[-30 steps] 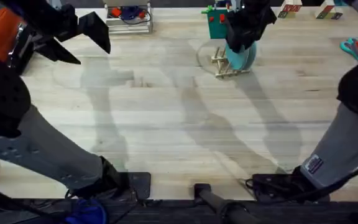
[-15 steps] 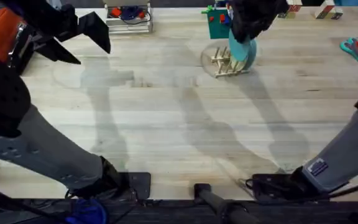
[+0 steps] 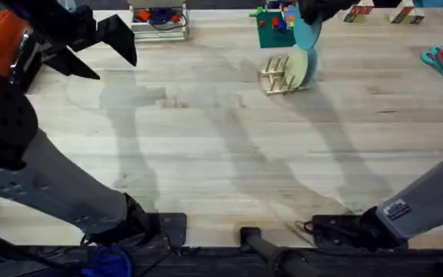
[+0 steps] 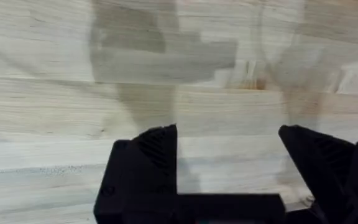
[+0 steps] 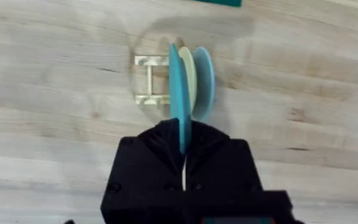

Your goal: Pick up the plates from the table one by one and place each into a slot on the dish rack.

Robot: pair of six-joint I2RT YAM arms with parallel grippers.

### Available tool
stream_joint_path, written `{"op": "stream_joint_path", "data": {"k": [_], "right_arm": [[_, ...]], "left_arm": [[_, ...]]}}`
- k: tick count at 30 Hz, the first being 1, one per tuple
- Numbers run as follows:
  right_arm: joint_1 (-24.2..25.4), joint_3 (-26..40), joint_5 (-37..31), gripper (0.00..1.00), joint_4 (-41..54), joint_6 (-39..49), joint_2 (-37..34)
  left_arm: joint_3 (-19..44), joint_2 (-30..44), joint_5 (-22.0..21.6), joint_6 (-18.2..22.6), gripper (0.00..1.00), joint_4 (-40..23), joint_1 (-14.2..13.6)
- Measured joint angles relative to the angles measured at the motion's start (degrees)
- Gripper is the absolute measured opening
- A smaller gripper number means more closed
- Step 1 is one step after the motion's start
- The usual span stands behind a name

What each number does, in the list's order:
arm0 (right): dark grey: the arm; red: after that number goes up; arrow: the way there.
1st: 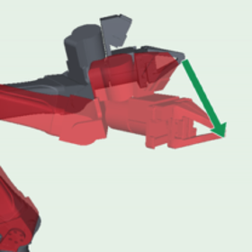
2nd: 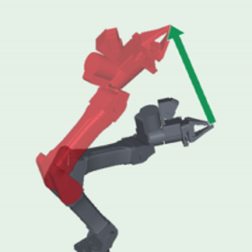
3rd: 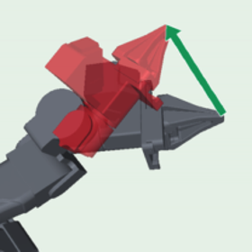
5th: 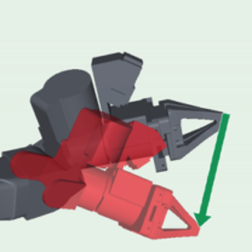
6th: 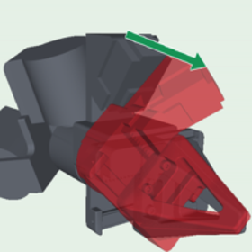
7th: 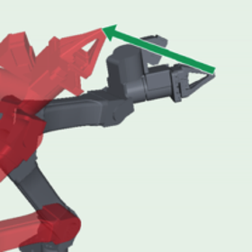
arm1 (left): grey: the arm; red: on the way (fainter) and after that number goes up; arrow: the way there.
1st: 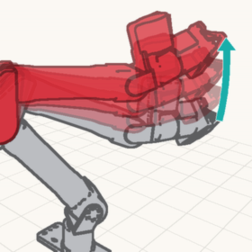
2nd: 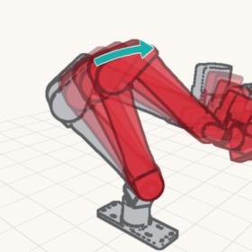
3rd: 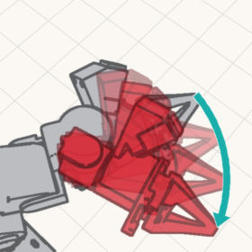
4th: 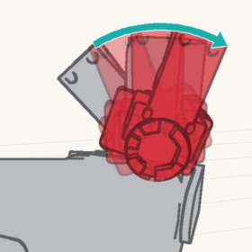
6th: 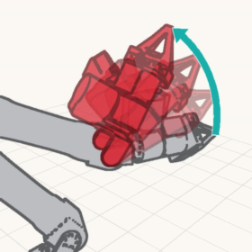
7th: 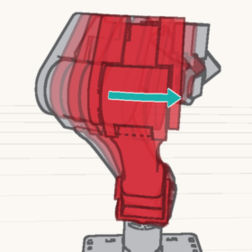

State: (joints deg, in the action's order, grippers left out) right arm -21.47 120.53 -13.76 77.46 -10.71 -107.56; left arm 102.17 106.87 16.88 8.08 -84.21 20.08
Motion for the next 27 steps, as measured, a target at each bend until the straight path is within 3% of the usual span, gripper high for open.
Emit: {"op": "stream_joint_path", "data": {"k": [27], "right_arm": [[0.0, 0.2, -1.5, 0.032, 1.9, -10.1, 0.0]], "left_arm": [[0.0, 0.0, 0.0, 0.0, 0.995, 0.0, 0.0]]}}
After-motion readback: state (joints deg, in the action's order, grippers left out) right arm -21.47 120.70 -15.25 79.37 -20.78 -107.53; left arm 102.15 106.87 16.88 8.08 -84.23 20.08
